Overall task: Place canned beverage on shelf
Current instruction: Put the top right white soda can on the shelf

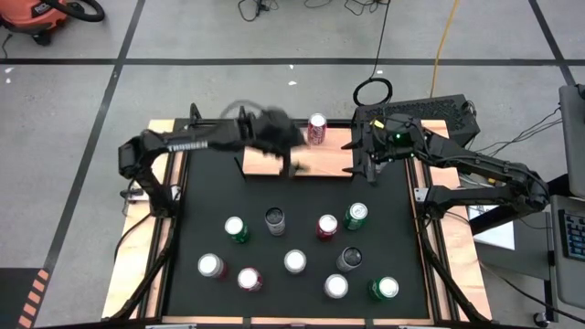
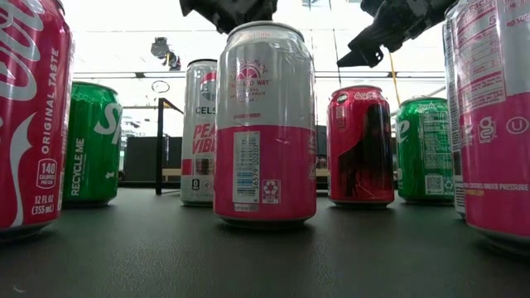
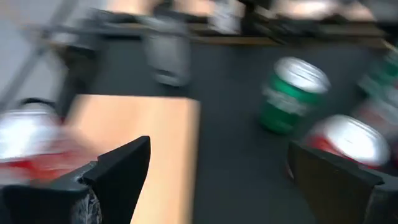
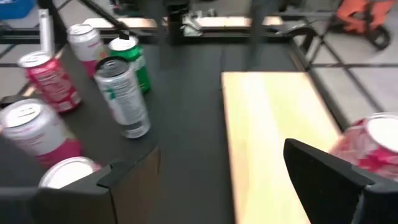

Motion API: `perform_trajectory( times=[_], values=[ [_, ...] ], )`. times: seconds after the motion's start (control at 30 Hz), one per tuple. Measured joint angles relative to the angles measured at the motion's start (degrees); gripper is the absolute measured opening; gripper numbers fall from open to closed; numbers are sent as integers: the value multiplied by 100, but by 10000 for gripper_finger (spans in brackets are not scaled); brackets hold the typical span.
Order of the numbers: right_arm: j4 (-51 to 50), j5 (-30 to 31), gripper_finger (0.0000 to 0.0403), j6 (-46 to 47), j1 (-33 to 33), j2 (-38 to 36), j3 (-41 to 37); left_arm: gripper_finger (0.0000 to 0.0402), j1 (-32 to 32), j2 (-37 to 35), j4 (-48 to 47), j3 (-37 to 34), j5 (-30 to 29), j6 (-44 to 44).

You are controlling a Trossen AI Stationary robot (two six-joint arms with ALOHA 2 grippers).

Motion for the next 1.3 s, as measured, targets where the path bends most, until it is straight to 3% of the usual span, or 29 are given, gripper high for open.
perform_trajectory(
  times=[0.17, 0.3, 0.5, 0.73, 0.87, 1.17, 1.3],
  values=[
    [-82, 68, 318, 504, 610, 4, 0, 374, -1167, 13, 142, -419, -875, -148],
    [-461, 824, 318, 782, 1332, 4, 2, 374, -1933, 14, 428, -613, -1814, -306],
    [-1044, 1869, 318, 1690, 2414, 4, 39, 374, -2640, 7, 490, -610, -2162, -448],
    [-2643, 2962, 318, 2546, 3588, 211, 742, 374, -2997, 9, 631, -610, -2509, -454],
    [-3437, 3152, 318, 2939, 3930, 440, 1058, 374, -3035, 6, 720, -744, -2662, -410],
    [-3554, 3183, 318, 2879, 4148, 953, 1102, 374, -2981, -15, 697, -1046, -2675, -301],
    [-3299, 3499, 318, 2699, 4148, 1080, 1102, 374, -2983, -259, 683, -1043, -2676, -262]
  ],
)
